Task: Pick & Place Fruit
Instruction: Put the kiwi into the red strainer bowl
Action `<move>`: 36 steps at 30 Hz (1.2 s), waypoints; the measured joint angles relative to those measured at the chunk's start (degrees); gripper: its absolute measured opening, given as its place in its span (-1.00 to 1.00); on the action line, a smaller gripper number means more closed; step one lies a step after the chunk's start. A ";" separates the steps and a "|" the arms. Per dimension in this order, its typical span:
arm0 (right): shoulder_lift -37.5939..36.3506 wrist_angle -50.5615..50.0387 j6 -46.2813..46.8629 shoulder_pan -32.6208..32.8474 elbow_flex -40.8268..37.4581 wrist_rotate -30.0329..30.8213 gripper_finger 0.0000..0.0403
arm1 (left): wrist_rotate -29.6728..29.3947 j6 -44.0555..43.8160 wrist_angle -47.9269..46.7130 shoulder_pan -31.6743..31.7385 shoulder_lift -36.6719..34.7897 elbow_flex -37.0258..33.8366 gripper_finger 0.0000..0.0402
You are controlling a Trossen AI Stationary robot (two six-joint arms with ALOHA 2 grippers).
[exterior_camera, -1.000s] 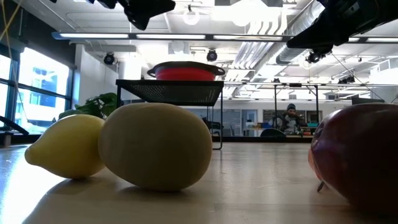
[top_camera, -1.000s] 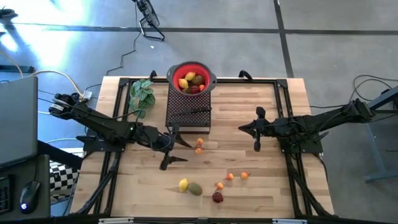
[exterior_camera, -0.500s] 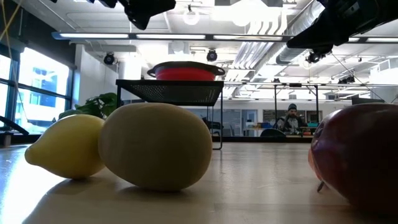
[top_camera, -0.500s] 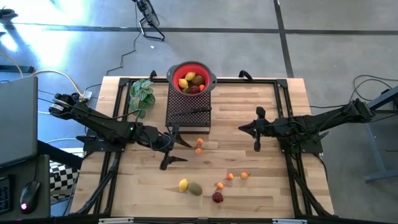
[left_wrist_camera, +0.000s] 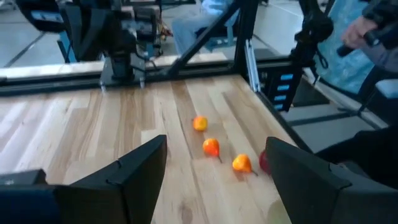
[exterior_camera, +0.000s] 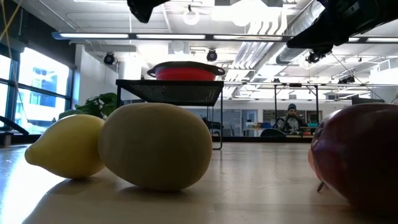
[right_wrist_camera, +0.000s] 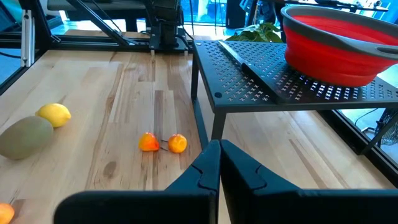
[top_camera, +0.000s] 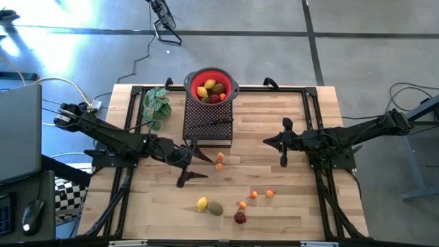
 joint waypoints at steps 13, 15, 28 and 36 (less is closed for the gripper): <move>0.00 0.00 0.00 0.00 0.00 0.00 -0.98 | 0.72 0.14 -0.58 -0.85 0.03 1.13 0.34; 0.00 0.00 -0.01 0.00 0.01 0.02 -0.98 | 0.64 0.15 0.06 -1.72 0.80 1.13 0.34; -0.02 0.02 -0.01 0.00 0.00 0.02 -0.98 | -6.77 0.19 -4.30 -7.96 8.87 6.35 0.34; -0.02 0.00 0.00 0.00 0.00 0.00 -0.98 | -6.77 0.17 -17.05 -7.87 17.38 17.44 0.34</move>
